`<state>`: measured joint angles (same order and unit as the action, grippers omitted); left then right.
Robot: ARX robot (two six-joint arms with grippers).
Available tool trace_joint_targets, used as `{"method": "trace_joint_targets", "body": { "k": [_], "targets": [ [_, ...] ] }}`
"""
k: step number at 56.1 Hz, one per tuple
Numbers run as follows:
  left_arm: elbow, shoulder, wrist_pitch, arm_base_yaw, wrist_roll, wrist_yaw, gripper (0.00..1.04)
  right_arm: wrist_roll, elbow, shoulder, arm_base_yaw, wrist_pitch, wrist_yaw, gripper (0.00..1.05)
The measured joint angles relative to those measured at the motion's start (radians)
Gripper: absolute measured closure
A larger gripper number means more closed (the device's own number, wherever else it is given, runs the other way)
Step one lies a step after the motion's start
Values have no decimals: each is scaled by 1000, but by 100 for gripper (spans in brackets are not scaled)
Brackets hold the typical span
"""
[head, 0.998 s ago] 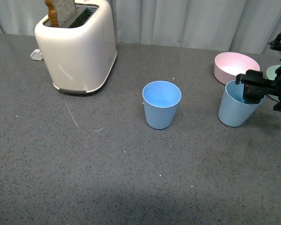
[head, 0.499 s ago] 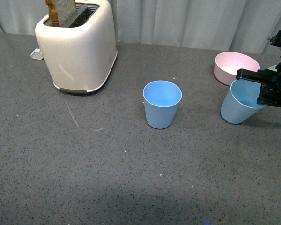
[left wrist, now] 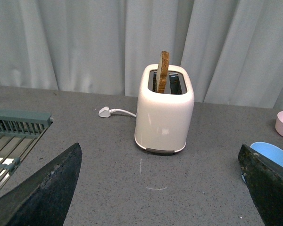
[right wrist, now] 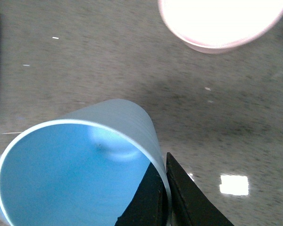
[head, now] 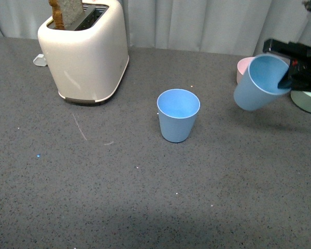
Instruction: Stack blue cups with both arms
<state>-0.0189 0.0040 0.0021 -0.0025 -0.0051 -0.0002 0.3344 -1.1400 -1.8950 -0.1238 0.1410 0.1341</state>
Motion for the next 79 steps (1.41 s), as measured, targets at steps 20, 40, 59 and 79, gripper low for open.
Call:
{"method": "trace_joint_targets", "body": {
  "k": [20,40,59,79],
  "targets": [
    [0,0,0,0,0,0,7,39,-79,-1,-162,42,35,104],
    [0,0,0,0,0,0,7,56,-97,-58,-221,65,29,104],
    [0,0,0,0,0,0,7,56,-108,-60,-227,79,25,104],
    [0,0,0,0,0,0,7,54,-108,-60,-222,80,14,61]
  ]
}}
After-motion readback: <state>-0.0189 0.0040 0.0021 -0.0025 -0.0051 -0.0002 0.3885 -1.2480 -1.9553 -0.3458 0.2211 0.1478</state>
